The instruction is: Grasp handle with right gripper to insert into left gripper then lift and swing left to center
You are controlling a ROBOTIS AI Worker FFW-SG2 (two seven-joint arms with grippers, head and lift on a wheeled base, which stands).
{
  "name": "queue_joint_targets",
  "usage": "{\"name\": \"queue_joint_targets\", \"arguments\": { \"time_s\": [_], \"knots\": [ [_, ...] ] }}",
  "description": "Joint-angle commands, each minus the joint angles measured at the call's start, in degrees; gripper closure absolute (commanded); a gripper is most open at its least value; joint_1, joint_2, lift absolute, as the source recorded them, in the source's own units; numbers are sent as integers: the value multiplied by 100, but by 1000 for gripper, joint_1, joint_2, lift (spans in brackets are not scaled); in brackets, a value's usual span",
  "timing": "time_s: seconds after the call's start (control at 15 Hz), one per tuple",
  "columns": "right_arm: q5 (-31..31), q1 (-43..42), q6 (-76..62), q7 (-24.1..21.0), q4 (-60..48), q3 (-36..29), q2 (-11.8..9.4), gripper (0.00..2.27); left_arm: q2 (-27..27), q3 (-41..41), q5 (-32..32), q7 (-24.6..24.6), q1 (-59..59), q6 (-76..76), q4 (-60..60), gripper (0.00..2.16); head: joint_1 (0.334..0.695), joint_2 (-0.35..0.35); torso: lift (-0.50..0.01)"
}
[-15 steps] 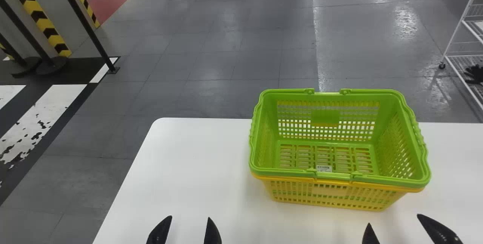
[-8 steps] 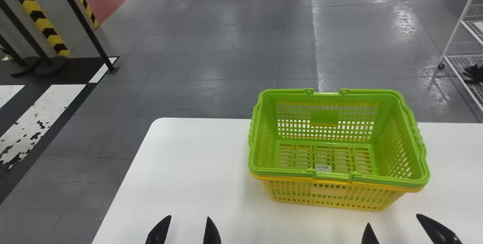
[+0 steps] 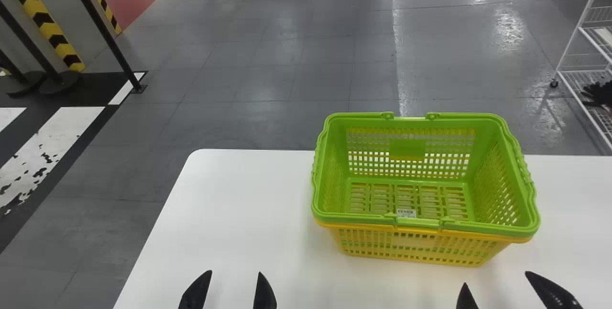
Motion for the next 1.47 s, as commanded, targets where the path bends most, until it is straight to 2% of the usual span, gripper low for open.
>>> {"name": "queue_joint_targets", "arguments": {
  "time_s": [0.0,0.13,0.33,0.8,0.93,1.2,1.4],
  "knots": [
    [-1,0,0,0,1,0,0,80,9,67,-9,23,69,-10,-245,120,695,216,-93],
    [-1,0,18,0,1,0,0,80,53,243,-9,23,121,236,-667,120,695,219,-93],
    [-1,18,18,0,-8,0,0,80,114,735,79,-337,165,1467,-1546,120,695,230,-93],
    [-1,115,35,0,-61,-26,-9,80,184,2010,1090,-1963,-371,5457,-3102,117,695,240,-93],
    [-1,194,158,0,-140,-70,-18,80,228,2388,1617,-2332,-652,6617,-3410,120,695,242,-93],
    [-1,299,475,0,-360,-141,-26,80,580,2687,2558,-2824,-1443,8463,-3374,117,695,229,-93],
    [25,352,650,0,-448,-141,-26,80,650,2687,2734,-2930,-2164,9623,-3190,117,695,205,-93]
  ]
}}
